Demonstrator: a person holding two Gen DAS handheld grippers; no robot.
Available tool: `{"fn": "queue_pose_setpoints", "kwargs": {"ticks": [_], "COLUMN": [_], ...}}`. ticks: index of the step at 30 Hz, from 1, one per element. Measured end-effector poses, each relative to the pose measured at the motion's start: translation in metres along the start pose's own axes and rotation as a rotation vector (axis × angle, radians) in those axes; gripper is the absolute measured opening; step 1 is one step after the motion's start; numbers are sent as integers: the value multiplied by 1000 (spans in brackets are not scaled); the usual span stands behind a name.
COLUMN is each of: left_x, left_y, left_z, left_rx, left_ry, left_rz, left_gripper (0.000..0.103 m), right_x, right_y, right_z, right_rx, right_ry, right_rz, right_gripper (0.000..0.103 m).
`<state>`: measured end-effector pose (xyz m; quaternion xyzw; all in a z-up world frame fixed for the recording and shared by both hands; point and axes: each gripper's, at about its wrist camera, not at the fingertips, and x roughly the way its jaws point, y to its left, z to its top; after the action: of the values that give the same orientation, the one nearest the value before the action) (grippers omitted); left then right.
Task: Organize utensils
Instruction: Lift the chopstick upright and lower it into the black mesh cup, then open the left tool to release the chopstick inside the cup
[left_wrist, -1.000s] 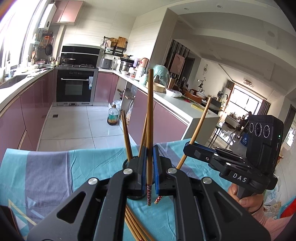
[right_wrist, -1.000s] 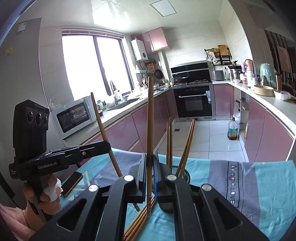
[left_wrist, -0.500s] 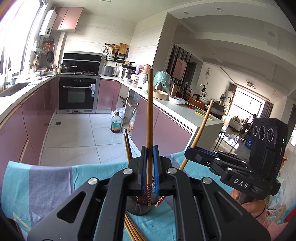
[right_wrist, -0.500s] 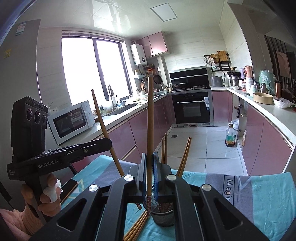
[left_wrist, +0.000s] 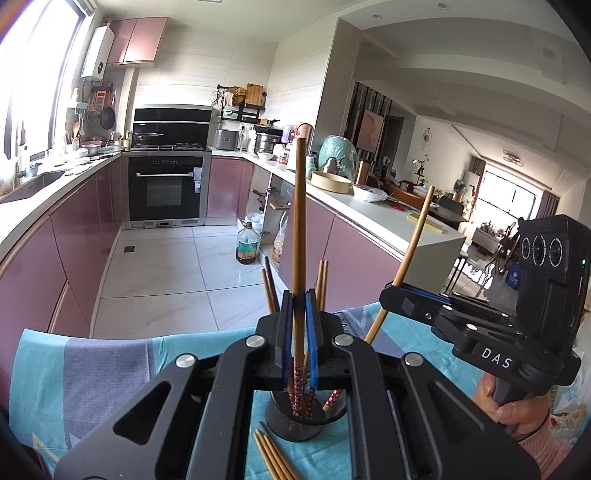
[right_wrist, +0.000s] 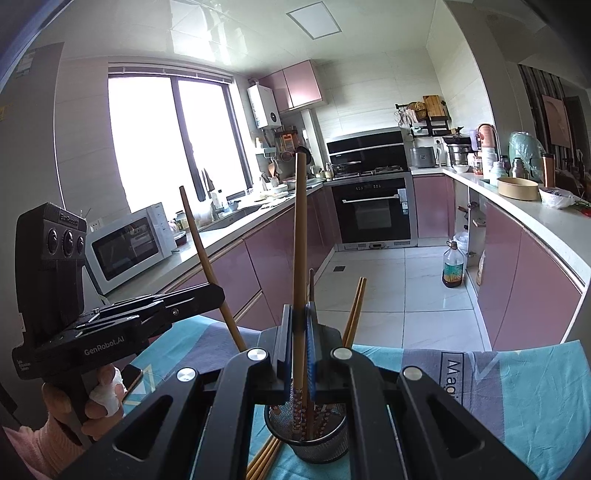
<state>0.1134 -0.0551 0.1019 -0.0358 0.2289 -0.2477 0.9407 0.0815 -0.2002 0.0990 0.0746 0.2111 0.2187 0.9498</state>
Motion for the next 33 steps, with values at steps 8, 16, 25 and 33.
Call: {"fn": "queue_pose_setpoints", "kwargs": {"ticks": [8,16,25,33], "left_x": [5,7,18,25], "left_y": [-6,-16,-14,-10], "left_z": [-5,-6,-1,-4], "left_rx": [4,10,14,7], "left_ry": [28,48,75,107], "left_rz": [11,21,29,34], "left_gripper": [7,7,7,7], "right_x": [12,20,27,35], "right_y": [0,2,-1,-6], "right_z": [-4,-5,-7,-12], "right_rx": [8,7,13,22], "right_ry": [25,44,69,90], "right_rz": [-25,-37,-41,-46], "right_gripper": [5,5,5,5]}}
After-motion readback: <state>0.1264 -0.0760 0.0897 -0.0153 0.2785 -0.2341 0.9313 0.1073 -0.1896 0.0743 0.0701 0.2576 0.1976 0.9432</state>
